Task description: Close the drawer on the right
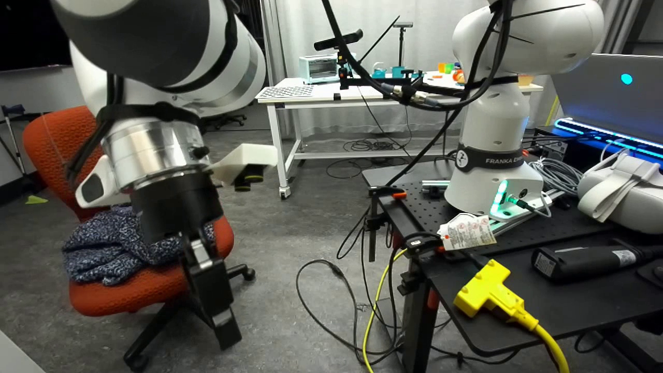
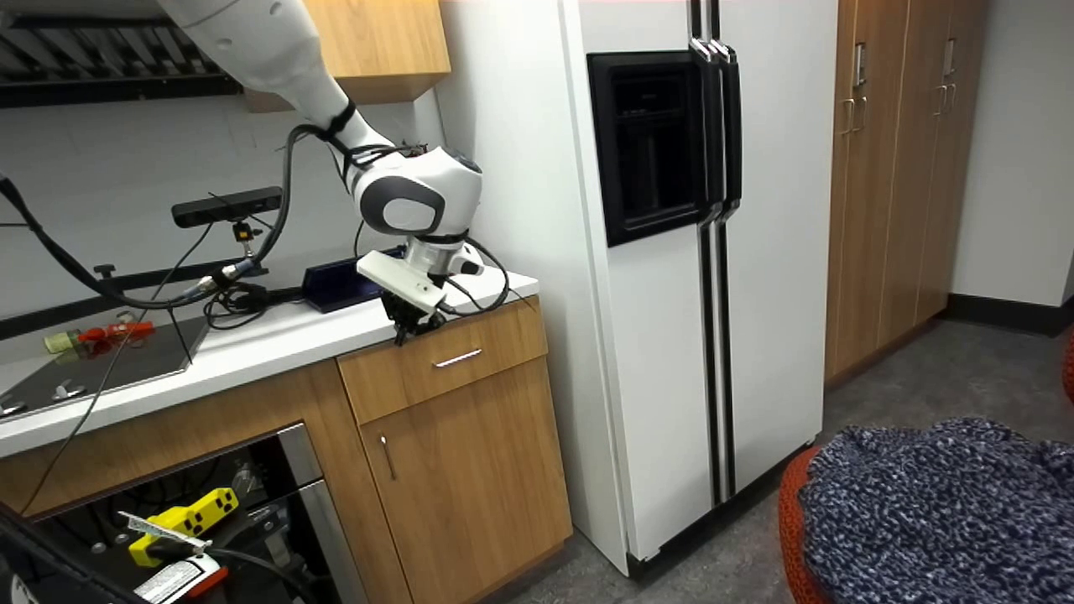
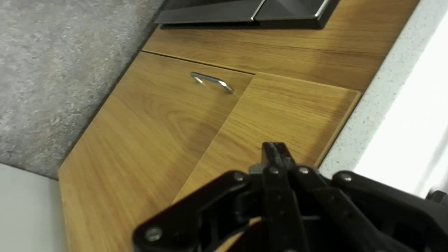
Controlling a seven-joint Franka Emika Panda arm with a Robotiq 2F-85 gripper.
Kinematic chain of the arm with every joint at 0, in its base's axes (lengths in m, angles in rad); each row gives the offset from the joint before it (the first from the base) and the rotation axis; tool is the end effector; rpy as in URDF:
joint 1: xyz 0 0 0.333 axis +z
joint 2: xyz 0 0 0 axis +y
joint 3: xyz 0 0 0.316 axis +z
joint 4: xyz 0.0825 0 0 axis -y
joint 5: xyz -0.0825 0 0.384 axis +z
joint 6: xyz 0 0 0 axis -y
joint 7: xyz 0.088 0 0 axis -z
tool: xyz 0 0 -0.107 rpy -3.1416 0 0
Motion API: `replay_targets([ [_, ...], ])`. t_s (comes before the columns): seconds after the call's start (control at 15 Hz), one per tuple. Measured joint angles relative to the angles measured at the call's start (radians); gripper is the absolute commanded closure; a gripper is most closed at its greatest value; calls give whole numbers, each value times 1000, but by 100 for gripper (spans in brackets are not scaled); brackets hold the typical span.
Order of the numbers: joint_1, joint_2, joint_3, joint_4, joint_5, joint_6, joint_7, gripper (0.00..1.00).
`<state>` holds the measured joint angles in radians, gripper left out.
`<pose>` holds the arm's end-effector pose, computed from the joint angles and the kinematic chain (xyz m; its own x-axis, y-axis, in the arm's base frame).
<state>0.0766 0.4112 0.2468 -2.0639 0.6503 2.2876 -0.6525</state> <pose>0.5420 0.1951 0.2285 0.8915 0.4512 0.0405 0.3988 -0.7395 -0.5423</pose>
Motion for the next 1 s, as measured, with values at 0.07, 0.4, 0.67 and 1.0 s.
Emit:
replay_targets([
  [0.07,-1,-33,-5,-17,-29,0,2,100],
  [0.4,-5,-211,-18,-98,-79,0,5,100],
  [0.67,-5,-367,-41,-165,-79,0,6,100],
  [1.0,-3,-533,-82,-254,-79,0,8,100],
])
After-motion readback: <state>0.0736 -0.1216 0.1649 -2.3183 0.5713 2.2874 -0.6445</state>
